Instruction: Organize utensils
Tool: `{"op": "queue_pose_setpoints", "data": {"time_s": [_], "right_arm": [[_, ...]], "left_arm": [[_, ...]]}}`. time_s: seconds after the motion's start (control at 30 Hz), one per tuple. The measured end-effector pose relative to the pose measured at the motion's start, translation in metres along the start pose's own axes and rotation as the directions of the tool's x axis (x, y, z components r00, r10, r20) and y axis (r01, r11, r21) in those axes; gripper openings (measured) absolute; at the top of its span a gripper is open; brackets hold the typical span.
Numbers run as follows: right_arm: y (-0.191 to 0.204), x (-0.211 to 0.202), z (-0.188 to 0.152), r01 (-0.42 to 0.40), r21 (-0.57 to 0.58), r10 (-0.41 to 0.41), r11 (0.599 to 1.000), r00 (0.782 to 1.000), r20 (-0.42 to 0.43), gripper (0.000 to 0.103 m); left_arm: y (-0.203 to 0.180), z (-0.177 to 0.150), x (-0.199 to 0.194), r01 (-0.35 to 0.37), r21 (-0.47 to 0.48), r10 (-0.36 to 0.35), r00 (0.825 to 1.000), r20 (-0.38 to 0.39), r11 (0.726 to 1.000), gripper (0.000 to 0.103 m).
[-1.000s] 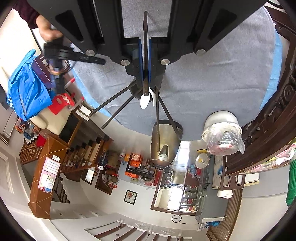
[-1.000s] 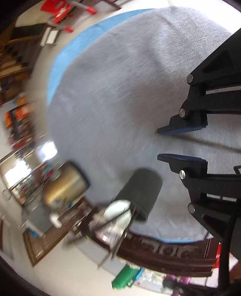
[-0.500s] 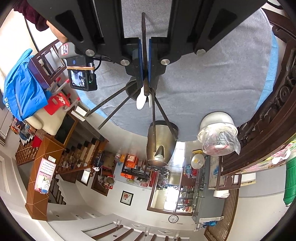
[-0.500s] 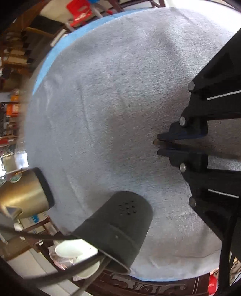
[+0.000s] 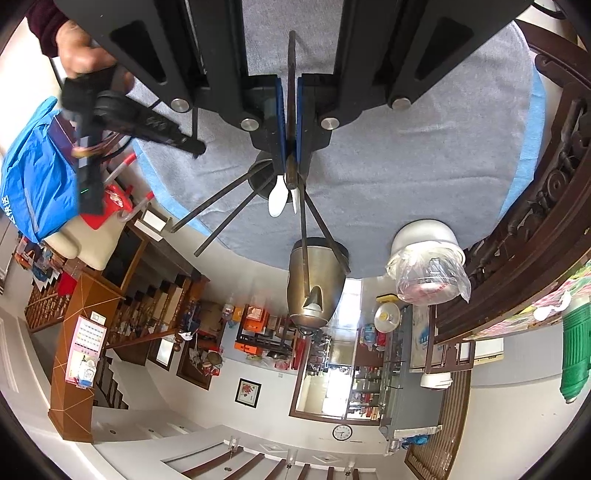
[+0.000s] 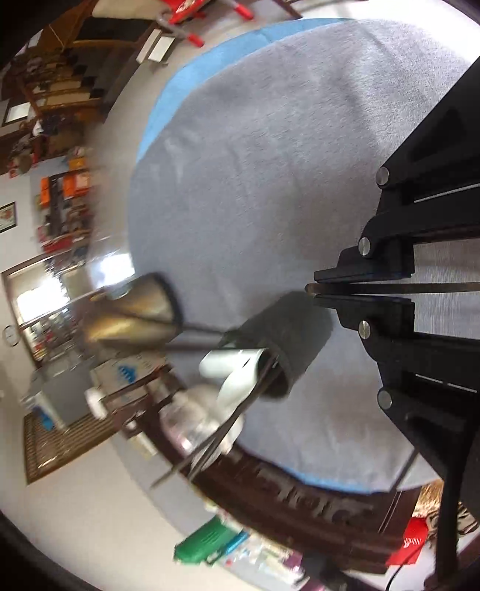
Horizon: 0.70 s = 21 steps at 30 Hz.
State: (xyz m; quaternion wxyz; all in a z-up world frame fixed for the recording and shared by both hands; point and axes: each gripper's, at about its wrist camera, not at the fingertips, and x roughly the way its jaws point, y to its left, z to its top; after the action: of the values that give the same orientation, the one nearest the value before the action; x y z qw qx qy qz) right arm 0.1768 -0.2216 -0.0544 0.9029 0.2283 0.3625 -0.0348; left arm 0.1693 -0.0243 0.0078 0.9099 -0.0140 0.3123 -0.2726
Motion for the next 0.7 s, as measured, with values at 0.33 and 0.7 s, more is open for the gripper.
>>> {"op": "queue_pose_setpoints", "data": {"time_s": [0.33,0.7], "right_arm": [[0.038,-0.069,0.02,-0.118,-0.038,0.124,0.992,0.969,0.214,0.006],[0.07,-0.138,0.012,-0.147,-0.213,0.245,0.966,0.788,0.565,0.006]], "left_arm": [[-0.002,0.004,-0.01,-0.007,0.006,0.007,1.0,0.023,1.0,0.005],[0.002,0.008,-0.013,-0.012,-0.005,0.012,0.999,0.033,1.0,0.005]]}}
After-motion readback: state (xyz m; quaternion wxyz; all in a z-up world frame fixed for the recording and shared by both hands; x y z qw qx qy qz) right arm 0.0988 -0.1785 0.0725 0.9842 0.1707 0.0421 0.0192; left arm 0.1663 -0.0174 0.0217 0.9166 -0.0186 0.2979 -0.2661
